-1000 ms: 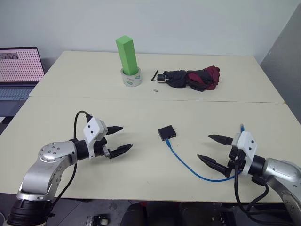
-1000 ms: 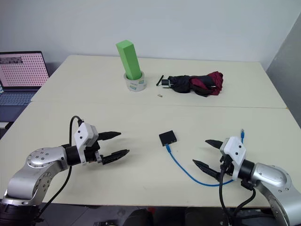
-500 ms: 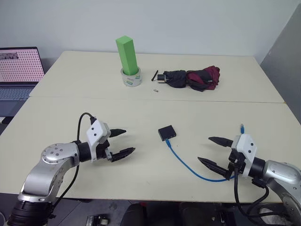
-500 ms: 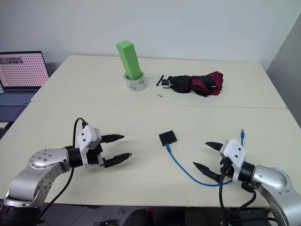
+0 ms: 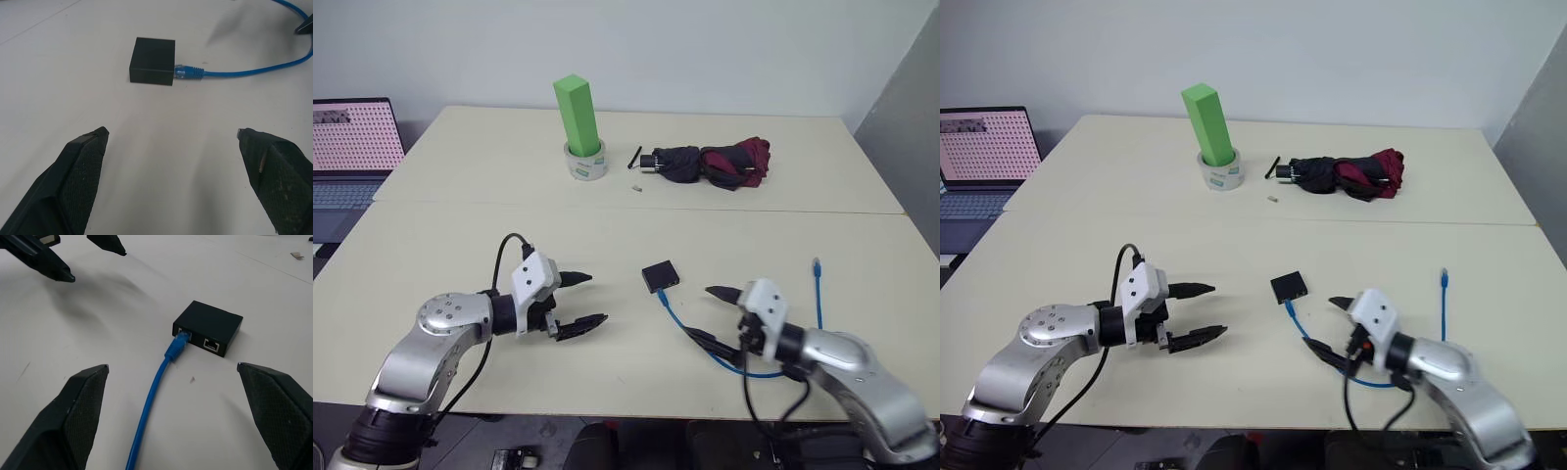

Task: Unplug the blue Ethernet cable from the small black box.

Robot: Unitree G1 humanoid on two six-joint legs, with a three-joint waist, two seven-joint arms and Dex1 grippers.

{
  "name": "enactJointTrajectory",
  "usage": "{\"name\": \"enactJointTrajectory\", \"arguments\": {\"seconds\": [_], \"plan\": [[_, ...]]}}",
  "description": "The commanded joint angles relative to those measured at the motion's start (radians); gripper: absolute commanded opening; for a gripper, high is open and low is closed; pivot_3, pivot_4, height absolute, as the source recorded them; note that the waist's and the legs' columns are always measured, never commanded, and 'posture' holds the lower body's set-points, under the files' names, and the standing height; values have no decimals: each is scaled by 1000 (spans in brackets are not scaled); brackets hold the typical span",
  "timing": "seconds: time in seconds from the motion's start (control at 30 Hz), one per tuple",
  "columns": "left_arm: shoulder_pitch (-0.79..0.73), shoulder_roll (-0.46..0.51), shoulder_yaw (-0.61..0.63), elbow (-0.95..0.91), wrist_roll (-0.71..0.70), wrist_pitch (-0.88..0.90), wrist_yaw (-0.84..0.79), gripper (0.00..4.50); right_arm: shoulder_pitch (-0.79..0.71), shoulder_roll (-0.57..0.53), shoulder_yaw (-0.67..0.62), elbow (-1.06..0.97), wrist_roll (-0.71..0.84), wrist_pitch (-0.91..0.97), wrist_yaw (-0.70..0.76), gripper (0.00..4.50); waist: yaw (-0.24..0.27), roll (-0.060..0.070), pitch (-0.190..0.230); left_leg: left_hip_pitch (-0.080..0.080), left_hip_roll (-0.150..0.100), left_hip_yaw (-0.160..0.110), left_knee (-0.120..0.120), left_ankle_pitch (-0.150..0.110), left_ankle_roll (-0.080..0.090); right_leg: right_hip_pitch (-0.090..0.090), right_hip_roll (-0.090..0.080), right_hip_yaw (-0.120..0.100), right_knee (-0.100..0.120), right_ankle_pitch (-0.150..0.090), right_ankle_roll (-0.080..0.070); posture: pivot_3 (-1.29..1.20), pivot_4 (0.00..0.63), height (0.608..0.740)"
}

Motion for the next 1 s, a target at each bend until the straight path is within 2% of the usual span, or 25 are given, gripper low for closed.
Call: {"name": "enactJointTrajectory", "arguments": {"seconds": [0.03,0.23,0.33,0.47,0.5,0.7,0.77,0.8,0.87,1.0], "plan": [[-22,6,-11,0,12,-7,-9,4500,-21,44,76,58,-79,-14,-46,4462,1,0,0,-1,0,0,0,0,-1,-1,0,0,0,0,0,0,150,740],[-34,2,-20,8,13,-6,-11,4500,-52,137,132,158,-174,-27,-132,4462,-1,0,0,0,1,0,0,1,-1,-1,0,0,1,0,0,0,150,740],[-42,-1,-26,14,16,-7,-13,4500,-66,191,128,185,-195,4,-179,3949,-2,0,0,1,1,0,0,1,-1,0,1,0,2,0,0,0,150,740],[-47,-5,-31,21,15,-6,-8,4500,-72,221,113,193,-200,43,-198,2772,-2,-1,-1,1,1,0,0,1,-1,0,1,0,2,0,0,0,150,740],[-48,-7,-31,22,15,-6,-6,4500,-75,227,107,195,-198,55,-202,2601,-2,-1,-1,1,1,0,0,1,-1,0,1,0,2,0,0,0,150,740],[-55,-23,-29,56,34,-11,22,4500,-109,216,94,194,-209,79,-197,1054,-3,-1,-1,1,1,0,0,1,-1,0,1,0,2,0,0,0,150,740],[-60,-28,-26,72,40,-10,30,4500,-121,203,96,191,-223,70,-194,743,-3,-1,-1,1,1,0,0,0,-1,-1,1,0,2,0,0,0,150,740],[-63,-31,-27,84,41,-3,37,4500,-129,190,100,190,-233,54,-185,348,-3,-1,-1,1,1,0,0,0,-1,-1,1,0,2,0,0,0,150,740],[-68,-35,-26,106,37,16,42,4500,-144,156,112,187,-255,15,-163,49,-3,-1,-1,1,1,0,0,0,-1,-1,1,0,2,0,0,0,150,740],[-87,-64,4,134,-50,136,47,4500,-190,26,142,197,-345,-188,-84,36,2,0,0,0,0,-1,0,0,-1,-1,0,0,1,0,0,0,150,740]]}}
